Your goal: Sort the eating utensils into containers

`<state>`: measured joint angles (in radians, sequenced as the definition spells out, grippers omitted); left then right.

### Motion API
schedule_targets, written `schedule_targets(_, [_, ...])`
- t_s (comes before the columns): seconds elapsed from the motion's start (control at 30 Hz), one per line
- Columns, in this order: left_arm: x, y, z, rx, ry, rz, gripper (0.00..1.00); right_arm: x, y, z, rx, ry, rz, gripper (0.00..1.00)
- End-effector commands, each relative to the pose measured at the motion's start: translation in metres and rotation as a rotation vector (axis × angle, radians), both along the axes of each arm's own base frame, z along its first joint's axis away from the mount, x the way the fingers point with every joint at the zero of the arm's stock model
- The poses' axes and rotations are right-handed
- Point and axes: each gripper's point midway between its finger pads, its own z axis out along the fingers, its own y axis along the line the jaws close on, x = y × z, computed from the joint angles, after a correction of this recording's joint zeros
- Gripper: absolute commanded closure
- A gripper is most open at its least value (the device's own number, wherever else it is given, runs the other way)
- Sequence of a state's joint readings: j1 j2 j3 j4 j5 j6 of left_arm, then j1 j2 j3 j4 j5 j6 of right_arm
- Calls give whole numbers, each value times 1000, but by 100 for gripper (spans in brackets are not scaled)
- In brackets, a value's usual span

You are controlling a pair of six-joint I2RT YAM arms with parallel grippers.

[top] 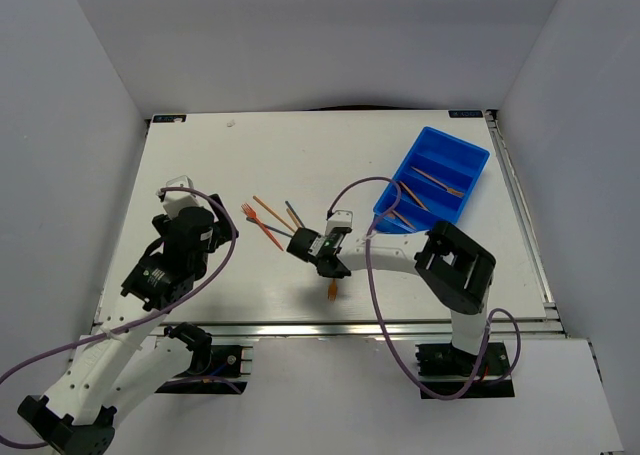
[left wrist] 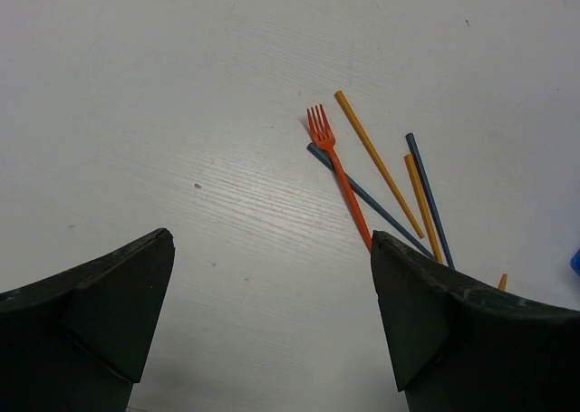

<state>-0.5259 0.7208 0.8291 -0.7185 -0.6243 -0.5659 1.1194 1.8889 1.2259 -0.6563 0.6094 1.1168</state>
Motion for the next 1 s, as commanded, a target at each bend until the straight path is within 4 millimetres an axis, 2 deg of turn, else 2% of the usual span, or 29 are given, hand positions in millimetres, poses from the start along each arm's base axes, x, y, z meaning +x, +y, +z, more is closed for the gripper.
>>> schedule_targets(0.0, [-1, 1, 3, -5, -14, 4, 2, -5, 1, -4, 38, 18, -10, 100])
schedule_targets(0.1, [-1, 1, 2, -4, -11, 4, 2, -4, 3, 10, 57, 1, 44, 100])
schedule_targets(0.17, [0, 0, 2, -5, -11, 3, 2, 8, 11, 41, 99, -73, 105, 100])
schedule_targets(0.2, [0, 0, 2, -3, -10, 2, 2, 18, 17, 62, 114, -123, 145, 100])
schedule_targets(0.23, [0, 0, 2, -2, -9, 2, 2, 31, 25, 94, 101, -213, 300, 100])
schedule_targets(0.3, [0, 1, 2, -2, -9, 5, 2, 57, 16, 128, 36, -307, 422, 100])
schedule_targets(0.33, [-1, 1, 3, -1, -9, 7, 2, 71, 3, 157, -19, -365, 495, 100])
schedule_targets(0.37, [-1, 2, 4, -2, -14, 9, 2, 85, 2, 174, -8, -411, 553, 100])
schedule_targets(0.4, [-2, 3, 5, -6, -22, 15, 2, 116, -24, 185, -10, -440, 578, 100])
schedule_targets(0.43, [-3, 4, 6, -11, -28, 15, 2, 125, -42, 194, -4, -480, 646, 100])
schedule_targets(0.47, [-3, 4, 8, -14, -35, 17, 2, 136, -46, 200, -5, -524, 785, 100])
schedule_targets(0.5, [-3, 4, 9, -18, -40, 15, 2, 172, -86, 215, -32, -596, 712, 100])
schedule_targets(0.53, [-4, 5, 10, -20, -44, 17, 2, 185, -104, 215, -65, -606, 705, 100])
schedule_targets(0.57, [-4, 5, 10, -21, -46, 19, 2, 200, -120, 226, -131, -637, 719, 100])
schedule_targets(0.6, [-4, 5, 10, -21, -46, 19, 2, 221, -150, 230, -183, -647, 670, 100])
schedule_targets(0.63, [-4, 6, 10, -20, -46, 20, 2, 235, -162, 220, -223, -620, 679, 100])
schedule_targets(0.67, [-4, 5, 9, -19, -43, 19, 2, 249, -180, 228, -296, -634, 746, 100])
schedule_targets(0.7, [-4, 4, 10, -19, -43, 15, 2, 258, -190, 225, -336, -629, 765, 100])
schedule_targets(0.73, [-3, 4, 8, -16, -37, 15, 2, 269, -199, 212, -365, -606, 769, 100])
schedule_targets(0.77, [-3, 4, 7, -14, -31, 14, 2, 279, -216, 211, -379, -607, 764, 100])
schedule_targets(0.8, [-2, 3, 6, -12, -28, 12, 2, 286, -225, 207, -393, -600, 770, 100])
schedule_targets(0.83, [-2, 3, 6, -12, -28, 11, 2, 291, -231, 190, -372, -562, 778, 100])
schedule_targets(0.87, [-2, 3, 6, -10, -26, 10, 2, 295, -237, 184, -326, -563, 804, 100])
schedule_targets(0.9, [-2, 3, 6, -9, -26, 11, 2, 299, -238, 178, -310, -562, 824, 100])
schedule_targets(0.93, [-2, 3, 6, -10, -26, 10, 2, 300, -240, 159, -296, -528, 853, 100])
schedule_targets(0.97, [-2, 3, 6, -12, -26, 11, 2, 302, -239, 155, -273, -552, 876, 100])
